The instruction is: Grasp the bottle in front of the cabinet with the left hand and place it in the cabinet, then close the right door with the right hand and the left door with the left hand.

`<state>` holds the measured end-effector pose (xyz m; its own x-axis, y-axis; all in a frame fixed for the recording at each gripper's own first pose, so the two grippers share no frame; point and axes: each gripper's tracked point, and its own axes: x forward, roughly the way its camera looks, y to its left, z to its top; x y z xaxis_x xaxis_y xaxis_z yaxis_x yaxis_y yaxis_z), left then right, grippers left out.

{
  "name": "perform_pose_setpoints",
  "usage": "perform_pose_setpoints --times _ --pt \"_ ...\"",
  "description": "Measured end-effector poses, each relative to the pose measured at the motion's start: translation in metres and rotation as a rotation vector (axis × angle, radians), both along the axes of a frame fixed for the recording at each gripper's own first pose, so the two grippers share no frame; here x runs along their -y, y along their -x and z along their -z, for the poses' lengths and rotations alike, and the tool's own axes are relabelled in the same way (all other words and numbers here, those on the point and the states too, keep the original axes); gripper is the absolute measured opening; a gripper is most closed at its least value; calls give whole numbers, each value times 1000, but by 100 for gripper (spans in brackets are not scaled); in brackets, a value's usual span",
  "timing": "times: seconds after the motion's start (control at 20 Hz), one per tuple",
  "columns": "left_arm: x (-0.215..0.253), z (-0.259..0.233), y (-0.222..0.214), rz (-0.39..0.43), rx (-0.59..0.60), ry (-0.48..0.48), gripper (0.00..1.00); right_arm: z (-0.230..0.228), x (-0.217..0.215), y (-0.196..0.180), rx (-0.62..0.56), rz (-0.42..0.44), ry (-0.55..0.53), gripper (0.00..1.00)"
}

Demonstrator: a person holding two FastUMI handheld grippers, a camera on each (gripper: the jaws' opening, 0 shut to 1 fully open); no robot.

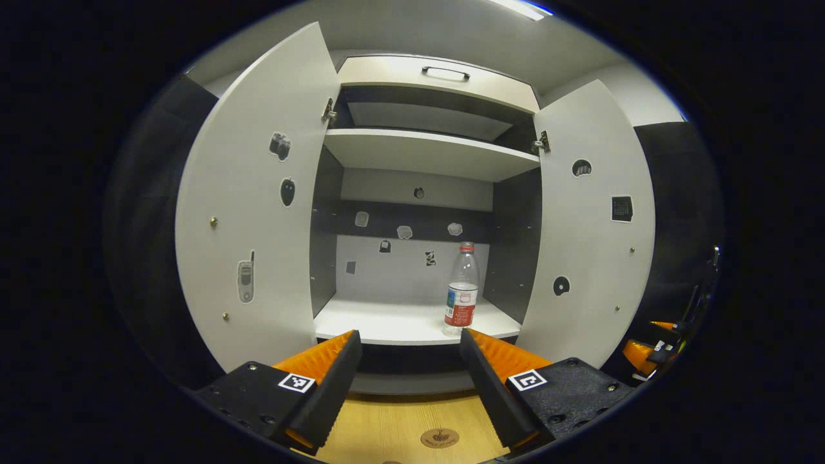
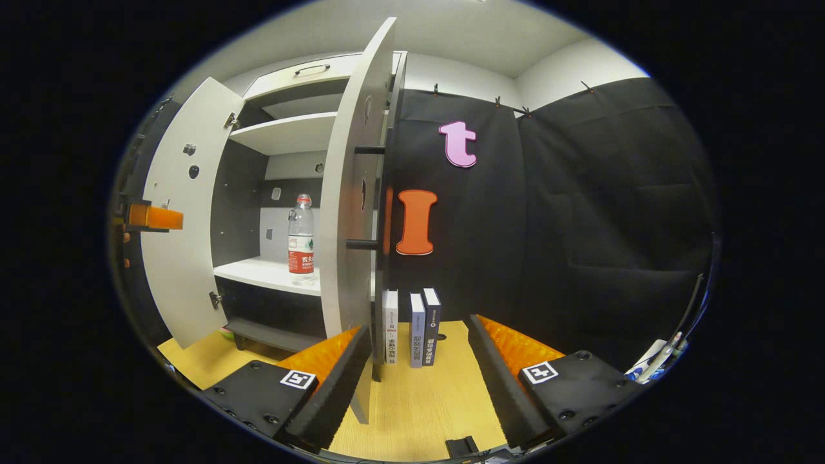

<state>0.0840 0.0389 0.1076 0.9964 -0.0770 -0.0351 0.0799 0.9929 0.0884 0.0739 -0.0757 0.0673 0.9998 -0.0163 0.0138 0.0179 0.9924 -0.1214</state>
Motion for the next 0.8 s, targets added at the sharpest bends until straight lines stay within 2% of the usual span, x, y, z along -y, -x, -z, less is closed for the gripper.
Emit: perform_pose_setpoints --times 0.05,0.1,0.15,0.55,0.8 --pt "-4 2 8 -7 -3 9 94 0 1 -6 -2 -1 -8 100" --pt "-9 4 14 -12 -3 15 94 -2 2 -12 -2 -1 -16 93" --pt "-13 3 20 -16 2 15 94 -3 4 -18 -2 0 -21 100" --pt "-48 3 46 -78 12 40 94 8 3 -56 -50 -28 -53 100" --pt "-63 6 51 -98 6 55 94 10 2 -60 -55 -23 -64 98"
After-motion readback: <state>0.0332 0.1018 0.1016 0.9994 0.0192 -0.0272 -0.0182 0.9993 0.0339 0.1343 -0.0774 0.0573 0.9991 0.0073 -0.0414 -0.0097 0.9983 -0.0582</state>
